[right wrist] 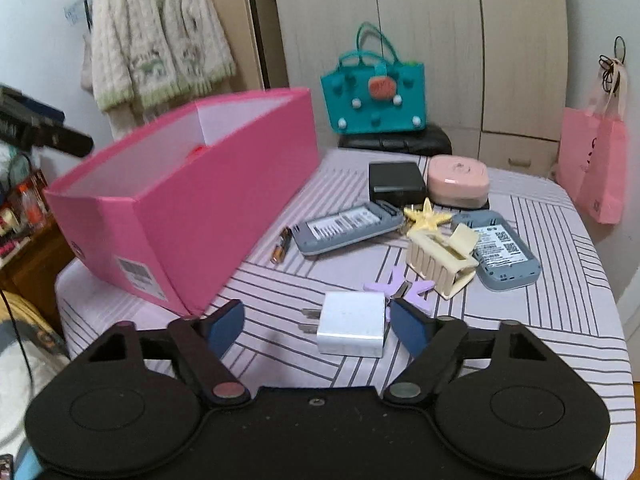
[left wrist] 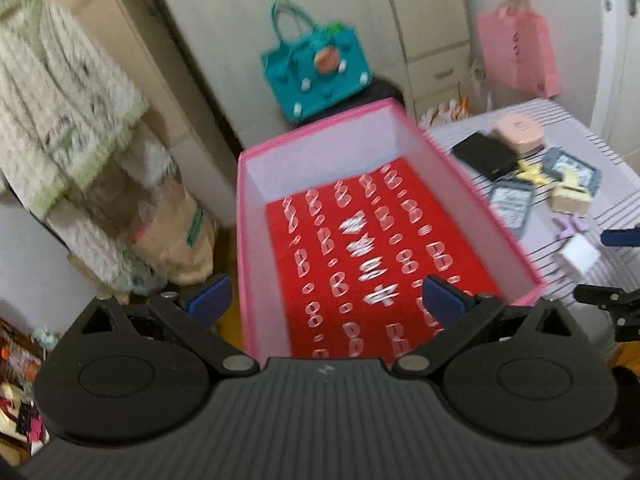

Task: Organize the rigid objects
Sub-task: 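Grasp the white charger plug with the right gripper, then carry the white plug into the pink box and open the right gripper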

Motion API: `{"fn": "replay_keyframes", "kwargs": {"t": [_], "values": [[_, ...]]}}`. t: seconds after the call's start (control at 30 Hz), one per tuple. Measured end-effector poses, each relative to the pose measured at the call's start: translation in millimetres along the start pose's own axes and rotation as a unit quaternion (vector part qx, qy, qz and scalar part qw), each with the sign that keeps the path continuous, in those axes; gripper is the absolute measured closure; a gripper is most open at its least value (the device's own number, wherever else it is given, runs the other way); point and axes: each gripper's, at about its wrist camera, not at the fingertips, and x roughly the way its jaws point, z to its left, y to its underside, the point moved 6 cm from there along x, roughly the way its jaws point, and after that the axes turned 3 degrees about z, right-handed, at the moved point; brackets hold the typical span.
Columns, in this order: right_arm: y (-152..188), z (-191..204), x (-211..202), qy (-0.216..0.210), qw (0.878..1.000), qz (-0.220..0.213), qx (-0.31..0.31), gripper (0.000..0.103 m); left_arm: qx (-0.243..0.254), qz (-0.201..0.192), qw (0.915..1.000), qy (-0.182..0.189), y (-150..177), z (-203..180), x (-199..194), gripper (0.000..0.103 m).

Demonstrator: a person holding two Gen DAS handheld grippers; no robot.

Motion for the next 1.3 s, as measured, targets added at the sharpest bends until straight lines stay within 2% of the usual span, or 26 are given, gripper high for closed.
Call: {"fn": "replay_keyframes", "kwargs": {"t": [0.1,0.23,0.37,0.47,0.5,0.53,0.63,0.7,0.83,0.87,0.9,0.97,1.07,1.17,1.3], "values": [[-1,-1,13,0.014,1.000,0.028,0.001,0.028,-0.026,0.041,0.9987,0.013,-8,27,24,0.001],[-1,-9,25,0.024,0.998,0.055,0.014,0.029,-0.036,0.076,0.9964,-0.012,-15,56,54,0.002],[-3,-12,32,0.024,0.997,0.070,0.020,0.030,-0.039,0.095,0.9947,-0.007,-17,68,75,0.003],[-4,-12,35,0.035,0.997,0.076,0.008,0.037,-0.031,0.102,0.9943,0.003,-17,70,86,0.003],[-4,-12,35,0.032,0.996,0.078,0.008,0.042,-0.027,0.100,0.9946,0.003,-17,71,91,0.003],[-5,-13,34,0.027,0.996,0.079,0.011,0.042,-0.022,0.099,0.9949,0.001,-17,70,94,0.004],[-9,-16,32,0.023,0.996,0.087,0.018,0.042,-0.009,0.097,0.9952,-0.006,-13,65,99,0.019],[-11,-19,30,0.012,0.996,0.088,0.029,0.042,-0.006,0.104,0.9945,0.001,-10,62,104,0.041],[-20,-21,22,-0.017,0.995,0.088,0.046,0.042,-0.007,0.116,0.9933,0.004,-4,61,111,0.060],[-23,-20,19,-0.024,0.995,0.086,0.049,0.043,-0.007,0.116,0.9932,-0.004,-3,63,112,0.071],[-26,-20,17,-0.029,0.995,0.083,0.050,0.043,-0.012,0.115,0.9933,-0.005,-2,65,114,0.073],[-34,-19,12,-0.039,0.995,0.075,0.046,0.043,-0.031,0.114,0.9930,0.011,0,69,116,0.078],[-46,-21,10,-0.046,0.995,0.075,0.049,0.043,-0.055,0.117,0.9903,0.050,2,69,120,0.098],[-61,-22,7,-0.053,0.995,0.070,0.045,0.043,-0.051,0.112,0.9911,0.052,3,66,119,0.098],[-91,-17,-5,-0.076,0.996,0.043,0.029,0.043,-0.049,0.104,0.9921,0.052,5,63,116,0.098]]}}
